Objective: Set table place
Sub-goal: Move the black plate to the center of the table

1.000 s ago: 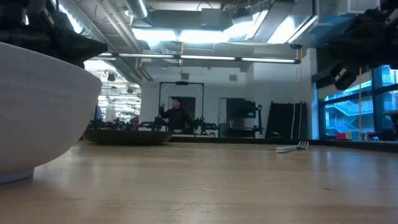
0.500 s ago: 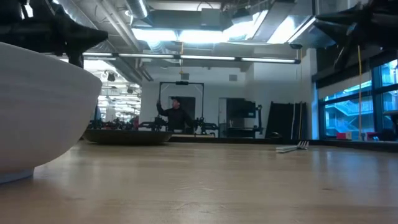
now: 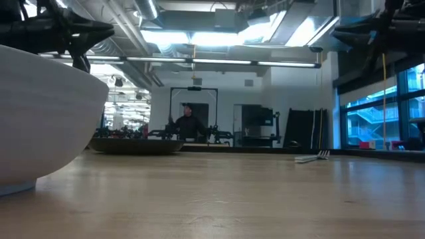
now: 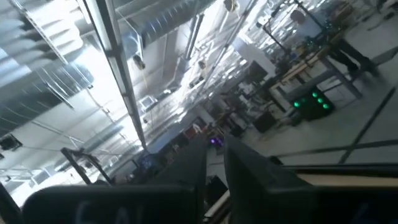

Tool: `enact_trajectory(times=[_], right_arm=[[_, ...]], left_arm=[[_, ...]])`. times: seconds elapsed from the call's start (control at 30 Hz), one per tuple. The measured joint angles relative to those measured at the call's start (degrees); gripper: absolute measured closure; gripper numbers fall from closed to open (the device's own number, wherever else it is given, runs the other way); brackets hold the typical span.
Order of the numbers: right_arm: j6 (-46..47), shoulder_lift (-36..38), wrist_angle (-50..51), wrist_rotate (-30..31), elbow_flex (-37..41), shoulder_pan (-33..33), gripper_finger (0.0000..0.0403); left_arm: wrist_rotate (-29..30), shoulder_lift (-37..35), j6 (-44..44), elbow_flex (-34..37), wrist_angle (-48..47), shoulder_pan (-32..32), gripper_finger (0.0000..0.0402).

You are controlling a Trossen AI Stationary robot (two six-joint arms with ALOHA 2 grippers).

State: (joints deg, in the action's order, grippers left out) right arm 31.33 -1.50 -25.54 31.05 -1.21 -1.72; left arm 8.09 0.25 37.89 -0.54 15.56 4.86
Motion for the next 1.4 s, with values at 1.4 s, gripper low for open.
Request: enact_trajectory(times=[1.4], right_arm=[[11.42, -0.01, 6.61, -8.23, -0.62, 0.15, 0.0256]], left_arm=[[6.58, 0.25, 11.11, -0.35, -0.31, -0.06, 0.0344]])
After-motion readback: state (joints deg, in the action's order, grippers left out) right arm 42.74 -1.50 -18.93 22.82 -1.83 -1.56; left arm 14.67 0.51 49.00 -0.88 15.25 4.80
